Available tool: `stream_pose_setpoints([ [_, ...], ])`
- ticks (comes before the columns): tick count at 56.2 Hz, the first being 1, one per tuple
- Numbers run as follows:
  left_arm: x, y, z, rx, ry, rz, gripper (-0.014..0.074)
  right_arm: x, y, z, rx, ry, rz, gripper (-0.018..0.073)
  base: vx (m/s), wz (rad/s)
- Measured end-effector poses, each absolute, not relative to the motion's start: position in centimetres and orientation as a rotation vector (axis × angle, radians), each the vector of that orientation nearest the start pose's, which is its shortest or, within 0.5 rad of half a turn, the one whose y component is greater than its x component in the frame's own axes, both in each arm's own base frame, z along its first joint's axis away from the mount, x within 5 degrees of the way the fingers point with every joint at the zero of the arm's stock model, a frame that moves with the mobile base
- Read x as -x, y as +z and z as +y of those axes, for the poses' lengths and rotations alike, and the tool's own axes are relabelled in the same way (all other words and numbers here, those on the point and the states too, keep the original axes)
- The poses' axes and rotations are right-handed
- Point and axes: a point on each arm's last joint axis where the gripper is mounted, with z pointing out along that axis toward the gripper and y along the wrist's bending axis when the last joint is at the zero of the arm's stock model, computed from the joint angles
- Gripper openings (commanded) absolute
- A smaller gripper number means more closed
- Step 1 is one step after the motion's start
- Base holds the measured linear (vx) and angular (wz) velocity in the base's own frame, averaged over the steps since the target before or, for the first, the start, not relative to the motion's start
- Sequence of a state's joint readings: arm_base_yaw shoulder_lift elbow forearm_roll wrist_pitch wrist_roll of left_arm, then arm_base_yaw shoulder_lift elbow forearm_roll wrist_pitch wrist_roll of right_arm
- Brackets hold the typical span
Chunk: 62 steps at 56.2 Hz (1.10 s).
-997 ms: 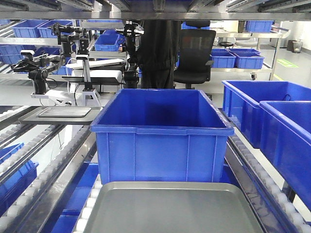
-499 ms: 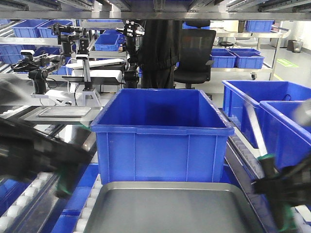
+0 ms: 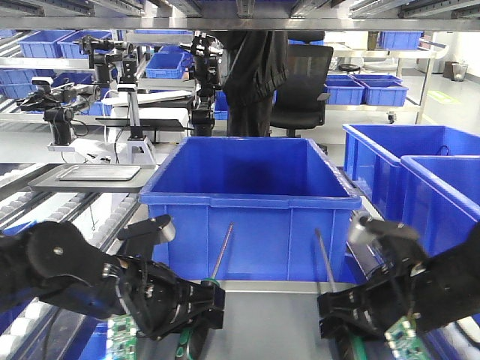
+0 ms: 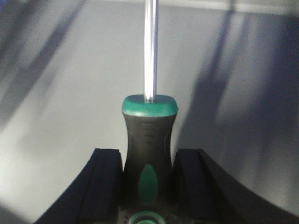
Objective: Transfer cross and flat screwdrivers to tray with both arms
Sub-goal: 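Lower both screwdrivers toward the grey metal tray with both grippers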
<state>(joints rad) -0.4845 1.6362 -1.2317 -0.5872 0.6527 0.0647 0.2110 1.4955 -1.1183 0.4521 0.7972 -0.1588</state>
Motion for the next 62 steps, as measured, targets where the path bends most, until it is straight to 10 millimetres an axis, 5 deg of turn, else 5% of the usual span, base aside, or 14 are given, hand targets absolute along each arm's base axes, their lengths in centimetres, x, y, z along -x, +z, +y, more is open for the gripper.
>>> stream_pose_setpoints([
  [10,-30.8,26.2,-19.7,-0.133,-0.818,2.61,0.0004,-30.4,26.6,9.4,0.156,0.549,2.667,-0.0008,0.0,0.0],
  [33,-30.3,25.6,-20.1,-0.091,-0.838,2.685,0.0045,-30.4,26.3,9.7,0.161,0.56,2.682,0.002,0.0,0.0],
  [62,-29.7,25.5,-20.7,-0.126,-0.846,2.712,0.0501,-30.1,26.2,9.8,0.18,0.571,2.717,0.0453,0.0,0.0],
])
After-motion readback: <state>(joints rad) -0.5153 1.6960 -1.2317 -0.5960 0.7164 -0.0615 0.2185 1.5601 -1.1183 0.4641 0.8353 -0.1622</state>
